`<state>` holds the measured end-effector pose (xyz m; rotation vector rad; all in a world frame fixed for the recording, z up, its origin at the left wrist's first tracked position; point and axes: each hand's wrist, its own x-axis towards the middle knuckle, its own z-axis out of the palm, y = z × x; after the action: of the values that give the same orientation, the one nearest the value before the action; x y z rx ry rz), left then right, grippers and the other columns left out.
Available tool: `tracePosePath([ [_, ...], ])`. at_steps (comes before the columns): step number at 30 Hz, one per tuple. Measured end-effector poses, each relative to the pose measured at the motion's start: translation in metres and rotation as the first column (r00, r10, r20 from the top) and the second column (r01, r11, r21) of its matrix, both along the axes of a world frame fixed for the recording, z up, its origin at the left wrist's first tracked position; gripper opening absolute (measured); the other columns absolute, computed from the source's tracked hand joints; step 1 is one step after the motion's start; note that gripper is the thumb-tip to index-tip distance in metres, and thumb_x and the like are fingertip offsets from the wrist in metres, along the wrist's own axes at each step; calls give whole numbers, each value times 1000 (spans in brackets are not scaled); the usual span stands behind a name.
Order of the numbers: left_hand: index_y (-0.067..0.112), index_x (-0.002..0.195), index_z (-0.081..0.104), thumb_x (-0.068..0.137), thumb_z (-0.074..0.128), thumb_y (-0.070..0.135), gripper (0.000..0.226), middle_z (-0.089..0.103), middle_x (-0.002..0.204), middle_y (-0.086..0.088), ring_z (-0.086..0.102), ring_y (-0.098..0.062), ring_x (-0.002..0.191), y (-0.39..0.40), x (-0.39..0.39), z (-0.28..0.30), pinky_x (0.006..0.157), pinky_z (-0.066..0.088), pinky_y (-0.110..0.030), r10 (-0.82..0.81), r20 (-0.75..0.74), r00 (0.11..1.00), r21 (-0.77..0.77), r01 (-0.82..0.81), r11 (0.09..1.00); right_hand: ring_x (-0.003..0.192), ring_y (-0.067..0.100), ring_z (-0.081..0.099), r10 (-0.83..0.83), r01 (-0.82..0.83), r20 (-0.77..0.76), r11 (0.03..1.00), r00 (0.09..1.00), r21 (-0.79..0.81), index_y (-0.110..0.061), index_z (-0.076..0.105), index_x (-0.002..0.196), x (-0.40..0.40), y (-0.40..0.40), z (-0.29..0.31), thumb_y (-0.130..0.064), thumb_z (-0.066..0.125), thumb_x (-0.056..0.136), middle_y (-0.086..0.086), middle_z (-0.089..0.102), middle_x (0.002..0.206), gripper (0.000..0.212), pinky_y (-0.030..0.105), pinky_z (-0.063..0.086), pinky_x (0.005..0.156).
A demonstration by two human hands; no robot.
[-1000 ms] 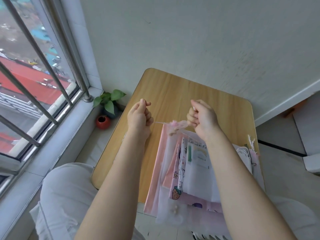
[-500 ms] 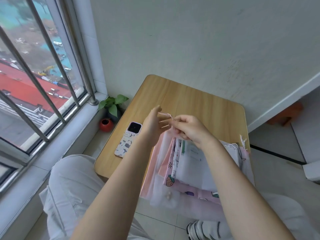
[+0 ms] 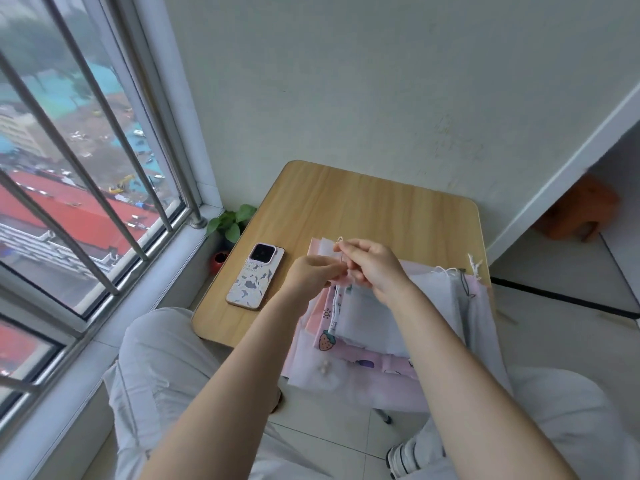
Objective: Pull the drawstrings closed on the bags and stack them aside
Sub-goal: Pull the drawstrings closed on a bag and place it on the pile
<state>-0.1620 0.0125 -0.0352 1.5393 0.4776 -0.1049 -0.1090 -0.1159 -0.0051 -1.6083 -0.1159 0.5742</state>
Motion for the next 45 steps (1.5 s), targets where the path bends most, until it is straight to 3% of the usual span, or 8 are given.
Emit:
tracePosePath([
  [5, 5, 101, 72, 91, 66, 20, 19, 72, 92, -4, 64, -17, 88, -7, -6, -2, 80, 51, -27, 141, -27, 990, -233, -143, 962, 47, 9, 42, -8, 25, 98, 984, 995, -175, -12, 61, 90, 5, -20, -7, -21, 63, 93, -1, 53, 67, 9, 18, 36, 45],
  [12, 16, 89, 60, 96, 55, 16, 9, 71, 85, 1, 34, -8, 42, -16, -6, -3, 39, 28, -17, 145, -169, 975, -530, -214, 820, 68, 12, 56, 253, -142, 187, 874, 949, -465, -20, 57, 83, -4, -33, -11, -16, 62, 86, -2, 61, 83, 7, 25, 48, 64],
  [18, 6, 93, 66, 96, 56, 14, 13, 60, 67, -2, 39, -8, 44, -8, 2, -4, 38, 25, -18, 126, -183, 975, -176, -159, 971, 84, 18, 61, 426, -290, 100, 751, 899, -594, -6, 68, 95, -2, -47, -14, -17, 67, 85, 3, 69, 87, 15, 33, 49, 80],
  [22, 4, 89, 64, 97, 53, 11, 15, 60, 64, -5, 41, -10, 44, -13, 5, -2, 39, 31, -17, 153, -137, 979, -285, -187, 940, 57, 8, 43, 441, -328, 77, 761, 894, -560, -18, 50, 60, -5, -42, -19, -40, 73, 81, -8, 45, 59, 39, 26, 33, 57],
  [26, 4, 87, 63, 97, 52, 10, 16, 58, 64, -7, 42, -12, 46, -17, 5, -6, 41, 35, -19, 166, -107, 980, -332, -193, 923, 63, 5, 49, 416, -322, 93, 809, 904, -492, -20, 64, 68, -7, -40, -22, -34, 71, 86, -9, 52, 65, 24, 20, 35, 60],
  [31, 2, 92, 72, 94, 61, 16, 18, 59, 67, -6, 40, -11, 48, -13, -3, -9, 48, 30, -21, 18, -74, 997, -55, -22, 998, 65, 5, 55, 296, -241, 129, 914, 947, -327, -20, 63, 67, 4, -47, -11, -25, 52, 98, -5, 62, 71, 34, 14, 42, 66],
  [36, 13, 85, 78, 90, 62, 20, 18, 61, 63, 1, 36, -11, 51, -17, -3, -1, 48, 29, -21, -190, -80, 979, 210, 202, 957, 63, 7, 55, 228, -176, 141, 936, 963, -305, -15, 59, 72, 12, -37, -5, -28, 52, 97, -4, 61, 70, 29, 20, 41, 62],
  [45, 15, 86, 79, 93, 57, 28, 26, 66, 72, -1, 38, -8, 52, -15, -4, 11, 50, 30, -19, -284, -48, 958, 218, 288, 933, 69, 11, 59, 197, -143, 220, 961, 955, -239, -5, 70, 80, 13, -18, -4, -30, 60, 94, 5, 68, 78, 30, 18, 47, 62],
])
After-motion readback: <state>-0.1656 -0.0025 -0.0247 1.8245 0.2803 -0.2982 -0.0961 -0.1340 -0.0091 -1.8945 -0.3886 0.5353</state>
